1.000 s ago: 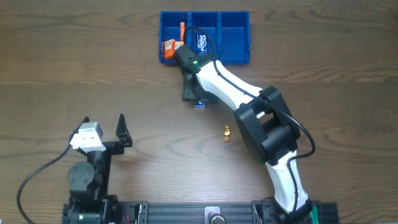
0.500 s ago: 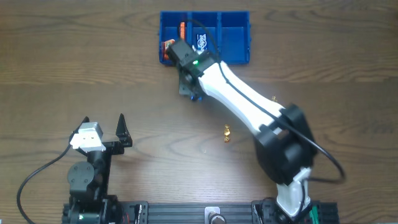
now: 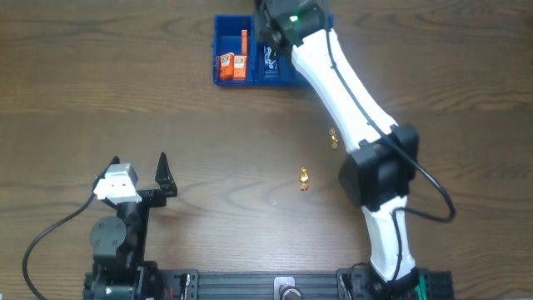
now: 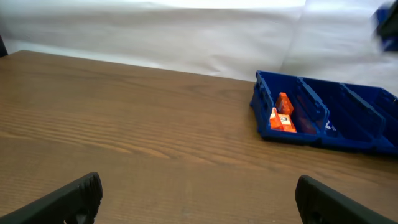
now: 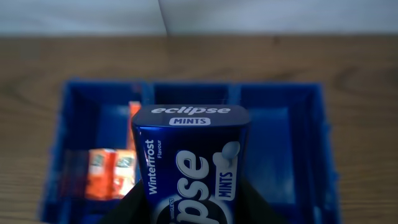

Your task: Sort Candies Into Trays

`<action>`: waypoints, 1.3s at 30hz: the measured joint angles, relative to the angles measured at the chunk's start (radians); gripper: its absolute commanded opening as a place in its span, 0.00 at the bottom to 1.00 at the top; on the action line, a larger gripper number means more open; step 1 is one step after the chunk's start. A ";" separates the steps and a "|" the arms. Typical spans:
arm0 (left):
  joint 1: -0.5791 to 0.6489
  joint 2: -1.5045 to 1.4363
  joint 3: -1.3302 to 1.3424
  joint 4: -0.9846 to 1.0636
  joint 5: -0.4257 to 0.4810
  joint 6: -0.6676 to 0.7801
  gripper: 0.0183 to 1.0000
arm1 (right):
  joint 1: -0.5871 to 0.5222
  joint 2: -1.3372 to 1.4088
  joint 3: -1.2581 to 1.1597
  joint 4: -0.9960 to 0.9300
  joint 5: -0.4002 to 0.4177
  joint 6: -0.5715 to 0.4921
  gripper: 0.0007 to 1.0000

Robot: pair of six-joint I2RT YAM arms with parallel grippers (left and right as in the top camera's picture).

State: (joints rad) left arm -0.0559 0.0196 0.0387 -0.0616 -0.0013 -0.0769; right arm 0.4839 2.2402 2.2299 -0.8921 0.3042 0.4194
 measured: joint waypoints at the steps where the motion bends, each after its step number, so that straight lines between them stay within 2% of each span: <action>1: 0.000 0.000 0.000 0.000 0.000 0.000 1.00 | -0.003 0.025 0.000 0.001 -0.006 -0.003 0.21; 7: 0.000 0.000 0.000 0.000 0.000 0.000 1.00 | -0.005 0.069 0.000 0.026 -0.035 -0.007 0.23; 9: 0.000 0.000 0.000 0.000 0.000 0.000 1.00 | -0.005 0.069 0.000 0.034 -0.040 -0.007 0.49; 10: 0.000 0.000 0.000 0.000 0.000 0.000 1.00 | -0.005 0.069 0.000 0.037 -0.041 -0.008 0.58; 12: 0.000 0.000 0.000 0.000 0.000 0.000 1.00 | -0.005 0.069 0.000 0.043 -0.043 -0.008 0.66; 19: 0.000 0.000 0.000 0.000 0.000 0.000 1.00 | -0.006 0.069 0.000 0.039 -0.048 -0.006 0.72; 25: 0.000 0.000 0.000 0.000 0.000 0.000 1.00 | -0.002 0.038 -0.001 -0.107 -0.035 -0.006 0.75; 29: 0.000 0.000 0.000 0.000 0.000 0.000 1.00 | 0.043 -0.106 -0.038 -0.223 -0.002 -0.003 0.76; 32: 0.000 0.000 0.000 0.000 0.000 0.000 1.00 | 0.093 -0.255 -0.151 -0.248 0.008 0.025 0.76; 39: 0.000 0.000 0.000 0.000 0.000 0.000 1.00 | 0.098 -0.435 -0.708 -0.093 -0.025 0.148 0.76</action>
State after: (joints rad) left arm -0.0559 0.0196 0.0387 -0.0616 -0.0017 -0.0765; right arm 0.5823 1.8057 1.5223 -0.9848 0.2794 0.5674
